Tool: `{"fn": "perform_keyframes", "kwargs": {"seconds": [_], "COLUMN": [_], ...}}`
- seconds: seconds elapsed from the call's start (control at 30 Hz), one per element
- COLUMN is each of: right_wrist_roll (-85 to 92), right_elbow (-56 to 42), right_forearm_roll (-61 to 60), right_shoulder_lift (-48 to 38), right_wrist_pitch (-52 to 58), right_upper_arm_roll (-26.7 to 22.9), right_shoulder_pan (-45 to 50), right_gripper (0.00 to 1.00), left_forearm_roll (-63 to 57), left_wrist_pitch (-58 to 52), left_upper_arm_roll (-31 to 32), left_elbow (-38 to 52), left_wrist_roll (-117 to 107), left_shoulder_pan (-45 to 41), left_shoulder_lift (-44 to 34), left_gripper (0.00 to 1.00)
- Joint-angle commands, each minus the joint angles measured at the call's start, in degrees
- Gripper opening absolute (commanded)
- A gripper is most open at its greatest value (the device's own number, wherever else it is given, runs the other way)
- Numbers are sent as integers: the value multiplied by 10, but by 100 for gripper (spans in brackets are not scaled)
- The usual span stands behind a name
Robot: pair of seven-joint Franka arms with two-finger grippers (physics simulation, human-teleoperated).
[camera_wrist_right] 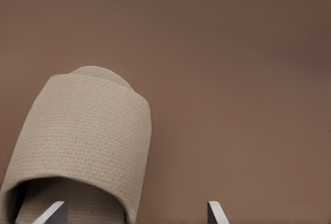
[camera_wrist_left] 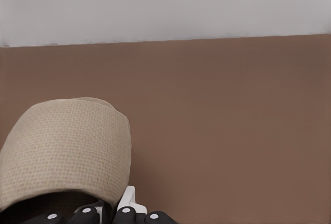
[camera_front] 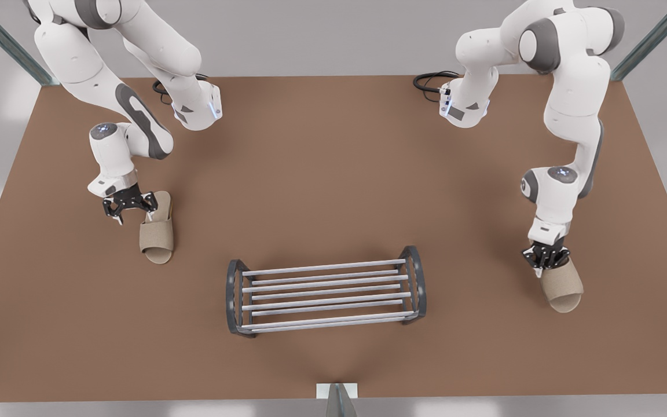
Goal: Place the right shoe on the shoe rack with the right arm, and place the left shoe on the shoe rack with the left arm
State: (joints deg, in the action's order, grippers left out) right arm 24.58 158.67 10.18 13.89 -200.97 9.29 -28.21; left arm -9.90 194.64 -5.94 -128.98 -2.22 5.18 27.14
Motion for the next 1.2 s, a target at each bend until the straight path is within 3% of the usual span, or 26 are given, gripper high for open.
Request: {"fn": "perform_keyframes", "kwargs": {"seconds": [0.0, 0.13, 0.57, 0.93, 1.17], "right_wrist_roll": [28, 21, 17, -66, -96], "right_elbow": [0, -6, -22, 8, 19], "right_forearm_roll": [0, 0, -6, -6, -6], "right_shoulder_lift": [3, 15, 40, 31, 24], "right_wrist_pitch": [1, 1, 1, 1, 1], "right_upper_arm_roll": [0, 0, 1, 3, 35], "right_shoulder_pan": [-2, -19, -35, -74, -76], "right_gripper": [100, 100, 100, 100, 100], "left_forearm_roll": [-2, 0, -1, -3, -4], "left_wrist_pitch": [-87, -238, -272, -429, -482], "left_upper_arm_roll": [1, 7, 8, 15, 15], "left_elbow": [1, 64, 106, 231, 278], "left_wrist_roll": [0, -16, -67, -96, -106], "left_shoulder_pan": [-9, -64, -111, -148, -209], "left_shoulder_lift": [-29, -94, -100, -120, -122], "left_gripper": [21, 21, 21, 21, 21]}}
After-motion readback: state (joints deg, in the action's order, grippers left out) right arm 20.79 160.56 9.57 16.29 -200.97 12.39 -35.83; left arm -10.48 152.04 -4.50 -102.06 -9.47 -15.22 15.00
